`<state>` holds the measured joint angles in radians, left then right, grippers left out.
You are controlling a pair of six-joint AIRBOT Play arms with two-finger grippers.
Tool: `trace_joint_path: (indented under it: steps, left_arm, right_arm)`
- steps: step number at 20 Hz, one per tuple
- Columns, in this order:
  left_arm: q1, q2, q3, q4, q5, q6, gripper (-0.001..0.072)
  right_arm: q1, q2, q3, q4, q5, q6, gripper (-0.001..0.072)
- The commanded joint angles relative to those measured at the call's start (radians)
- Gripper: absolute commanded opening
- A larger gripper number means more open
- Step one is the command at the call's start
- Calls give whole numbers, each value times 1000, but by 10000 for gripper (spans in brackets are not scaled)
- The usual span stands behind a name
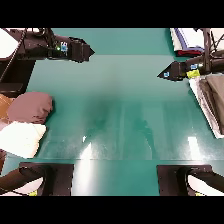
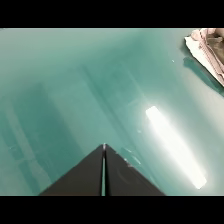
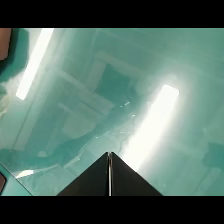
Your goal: Fold the shirts.
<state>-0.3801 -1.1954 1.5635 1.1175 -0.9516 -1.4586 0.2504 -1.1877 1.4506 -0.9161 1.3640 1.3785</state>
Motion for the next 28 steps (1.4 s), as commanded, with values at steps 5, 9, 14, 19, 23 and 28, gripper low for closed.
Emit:
trace_joint_path:
  steps: [5, 9, 14, 19, 23, 28]
  left_arm:
    - [1, 0, 0, 0, 1, 0, 27]
    - [1, 0, 0, 0, 1, 0, 28]
    - [1, 0, 0, 0, 15, 2, 28]
    - [127, 69, 15, 210, -144, -1, 28]
    - [324, 99, 7, 491, -383, -3, 30]
    - [496, 98, -250, 502, -292, -19, 603]
  right_arm:
    - [2, -1, 1, 1, 5, 0, 16]
    - [2, -1, 1, 1, 8, 0, 16]
    - [2, -1, 1, 1, 25, 0, 16]
    - [2, -1, 1, 8, 35, 0, 16]
    - [2, -1, 1, 8, 49, 0, 16]
    - [2, -1, 1, 8, 42, 0, 16]
